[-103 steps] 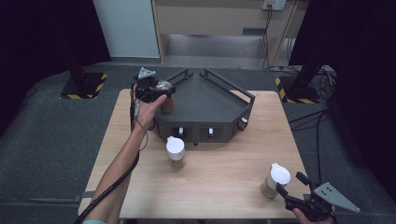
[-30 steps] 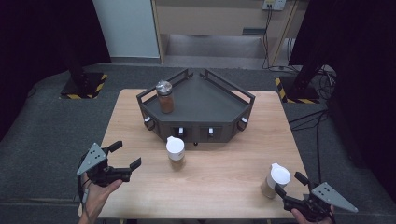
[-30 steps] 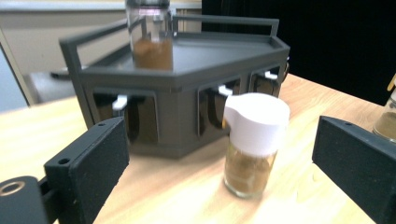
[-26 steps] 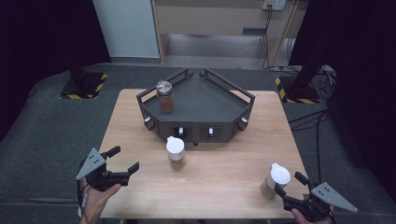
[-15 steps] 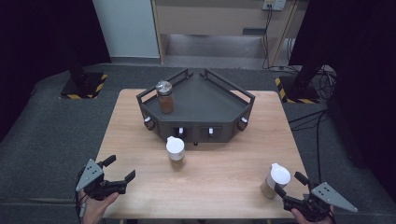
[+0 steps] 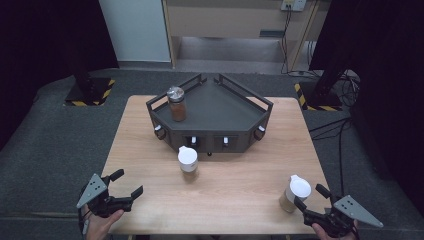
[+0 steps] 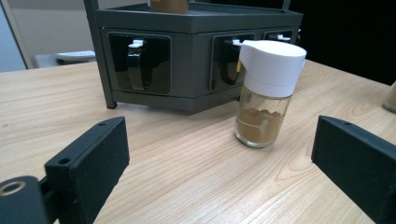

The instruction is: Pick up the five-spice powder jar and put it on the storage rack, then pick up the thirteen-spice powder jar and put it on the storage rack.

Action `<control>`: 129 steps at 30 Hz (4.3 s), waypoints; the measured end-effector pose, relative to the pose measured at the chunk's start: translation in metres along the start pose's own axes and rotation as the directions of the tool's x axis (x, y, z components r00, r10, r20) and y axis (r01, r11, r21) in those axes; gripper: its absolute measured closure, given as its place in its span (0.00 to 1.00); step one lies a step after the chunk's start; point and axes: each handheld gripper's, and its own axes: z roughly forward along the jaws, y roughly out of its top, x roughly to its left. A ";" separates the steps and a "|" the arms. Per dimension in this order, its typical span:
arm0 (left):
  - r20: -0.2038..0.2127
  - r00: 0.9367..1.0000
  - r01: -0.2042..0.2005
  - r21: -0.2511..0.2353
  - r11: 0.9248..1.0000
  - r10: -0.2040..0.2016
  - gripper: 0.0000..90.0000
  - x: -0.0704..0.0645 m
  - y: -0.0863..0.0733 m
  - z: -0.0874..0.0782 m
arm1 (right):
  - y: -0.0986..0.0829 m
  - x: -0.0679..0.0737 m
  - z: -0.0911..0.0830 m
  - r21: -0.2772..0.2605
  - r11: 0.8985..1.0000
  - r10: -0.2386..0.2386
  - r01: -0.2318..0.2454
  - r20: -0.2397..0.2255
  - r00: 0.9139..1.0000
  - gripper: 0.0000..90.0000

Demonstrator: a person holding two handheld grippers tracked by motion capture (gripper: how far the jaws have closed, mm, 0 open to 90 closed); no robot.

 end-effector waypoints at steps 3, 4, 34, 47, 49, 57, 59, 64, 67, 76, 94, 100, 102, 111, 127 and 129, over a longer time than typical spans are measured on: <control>0.003 1.000 0.000 -0.001 1.000 0.000 0.04 0.001 0.000 -0.001 | 0.000 0.000 0.000 -0.001 1.000 -0.004 0.004 -0.001 1.000 0.11; 0.003 1.000 -0.001 -0.001 1.000 0.001 0.04 0.000 0.000 0.000 | 0.000 0.000 -0.001 -0.002 1.000 -0.004 0.004 -0.001 1.000 0.10; 0.030 1.000 -0.003 0.032 0.999 0.002 0.04 0.002 0.002 0.006 | 0.002 0.001 -0.001 -0.003 1.000 0.013 -0.013 0.023 1.000 0.08; 0.026 1.000 0.007 0.037 0.999 -0.008 0.04 0.004 0.002 0.007 | 0.019 0.009 0.002 -0.016 1.000 0.007 -0.007 -0.004 1.000 0.06; 0.026 1.000 0.007 0.037 0.999 -0.008 0.04 0.004 0.002 0.007 | 0.025 0.011 0.003 -0.016 1.000 -0.003 0.003 -0.011 1.000 0.06; 0.033 0.999 0.001 0.040 0.999 -0.002 0.04 0.005 0.003 0.009 | 0.046 0.019 0.015 -0.006 1.000 -0.024 0.024 -0.049 0.998 0.06; 0.036 0.999 0.003 0.039 0.999 -0.004 0.04 0.005 0.003 0.011 | 0.051 0.021 0.019 -0.003 1.000 -0.027 0.026 -0.062 0.998 0.06; 0.035 0.999 0.005 0.040 0.999 -0.006 0.04 0.006 0.003 0.012 | 0.063 0.027 0.033 0.013 0.999 -0.041 0.042 -0.090 0.995 0.06; 0.037 0.999 0.004 0.042 0.999 -0.005 0.04 0.006 0.003 0.012 | 0.073 0.031 0.043 0.023 0.998 -0.050 0.053 -0.106 0.993 0.06; 0.042 0.999 -0.004 0.046 0.999 0.002 0.04 0.006 0.004 0.013 | 0.097 0.047 0.083 0.026 0.995 -0.084 0.092 -0.213 0.973 0.06; 0.049 0.999 -0.007 0.052 0.999 0.004 0.04 0.007 0.004 0.016 | 0.117 0.076 0.151 0.075 0.989 -0.095 0.129 -0.350 0.932 0.06; 0.049 0.999 -0.009 0.055 0.998 0.006 0.04 0.007 0.005 0.016 | 0.119 0.089 0.171 0.080 0.986 -0.102 0.144 -0.394 0.914 0.06; 0.049 0.999 -0.009 0.055 0.998 0.007 0.04 0.006 0.005 0.016 | 0.120 0.092 0.177 0.082 0.986 -0.103 0.148 -0.403 0.909 0.06; 0.045 0.999 -0.011 0.057 0.998 0.009 0.04 0.006 0.005 0.016 | 0.124 0.105 0.206 0.105 0.980 -0.106 0.168 -0.436 0.894 0.07; 0.047 0.999 -0.010 0.057 0.998 0.007 0.04 0.007 0.005 0.015 | 0.121 0.122 0.252 0.151 0.969 -0.109 0.198 -0.459 0.882 0.08; 0.047 0.999 -0.010 0.056 0.998 0.007 0.04 0.007 0.005 0.015 | 0.119 0.124 0.257 0.158 0.967 -0.106 0.199 -0.463 0.880 0.08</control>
